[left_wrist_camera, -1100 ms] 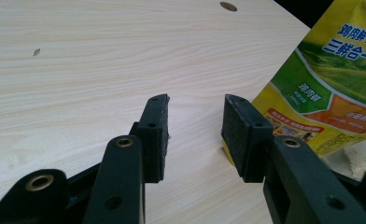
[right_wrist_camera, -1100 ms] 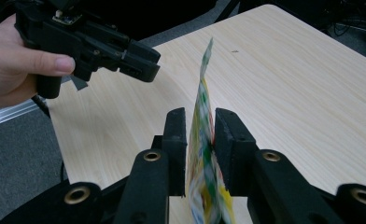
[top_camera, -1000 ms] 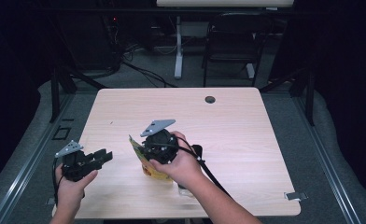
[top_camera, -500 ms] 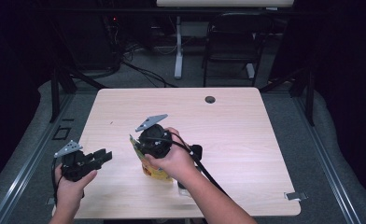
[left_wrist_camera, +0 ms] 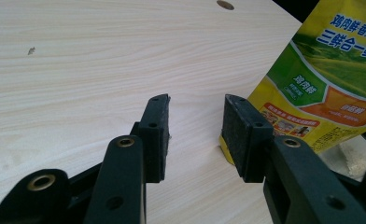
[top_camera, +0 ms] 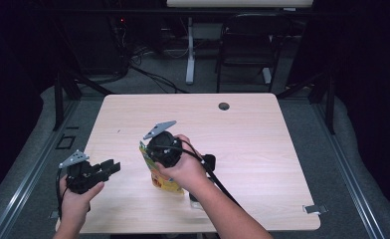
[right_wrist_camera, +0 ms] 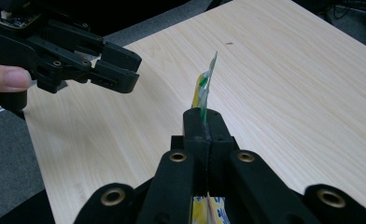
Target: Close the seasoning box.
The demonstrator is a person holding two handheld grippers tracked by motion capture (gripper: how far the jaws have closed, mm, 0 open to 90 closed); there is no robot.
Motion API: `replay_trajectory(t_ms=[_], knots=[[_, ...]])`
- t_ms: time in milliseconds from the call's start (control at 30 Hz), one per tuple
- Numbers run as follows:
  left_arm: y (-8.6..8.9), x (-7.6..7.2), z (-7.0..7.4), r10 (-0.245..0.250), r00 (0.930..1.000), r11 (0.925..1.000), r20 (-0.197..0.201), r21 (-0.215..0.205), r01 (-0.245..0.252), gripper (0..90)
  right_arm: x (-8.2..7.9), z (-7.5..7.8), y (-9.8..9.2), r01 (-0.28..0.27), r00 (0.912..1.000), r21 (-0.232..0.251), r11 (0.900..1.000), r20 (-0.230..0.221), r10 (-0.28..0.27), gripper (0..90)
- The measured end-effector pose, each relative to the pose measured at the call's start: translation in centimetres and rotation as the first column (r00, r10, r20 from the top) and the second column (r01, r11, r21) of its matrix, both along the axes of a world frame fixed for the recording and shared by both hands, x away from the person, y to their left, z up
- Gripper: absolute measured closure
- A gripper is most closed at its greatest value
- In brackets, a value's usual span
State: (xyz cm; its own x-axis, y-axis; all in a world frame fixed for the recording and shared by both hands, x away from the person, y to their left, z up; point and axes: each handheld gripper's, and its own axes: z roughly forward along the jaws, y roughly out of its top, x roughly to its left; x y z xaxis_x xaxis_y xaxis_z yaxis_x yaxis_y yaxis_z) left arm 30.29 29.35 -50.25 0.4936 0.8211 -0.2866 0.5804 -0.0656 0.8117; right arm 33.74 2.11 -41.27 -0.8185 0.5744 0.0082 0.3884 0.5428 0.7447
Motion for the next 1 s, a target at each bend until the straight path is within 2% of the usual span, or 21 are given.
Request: replay_trajectory(t_ms=[567,700,1000], knots=[[-0.3,0.0,0.0,-0.032,0.9995,0.9995,0.003,0.002,0.032,58.7,-0.3,0.2,-0.7,-0.021,0.9997,-0.013,1.000,0.016,0.021,90.0],[-0.5,0.0,-0.1,-0.047,0.9989,0.9988,-0.002,0.010,0.047,57.1,-0.6,0.4,-1.2,-0.025,0.9996,0.009,1.000,0.017,0.025,90.0],[-1.1,-0.1,-0.3,-0.091,0.9958,0.9957,0.010,-0.019,0.091,54.4,-1.4,1.7,-2.1,-0.052,0.9979,0.048,0.998,0.042,0.050,90.0]])
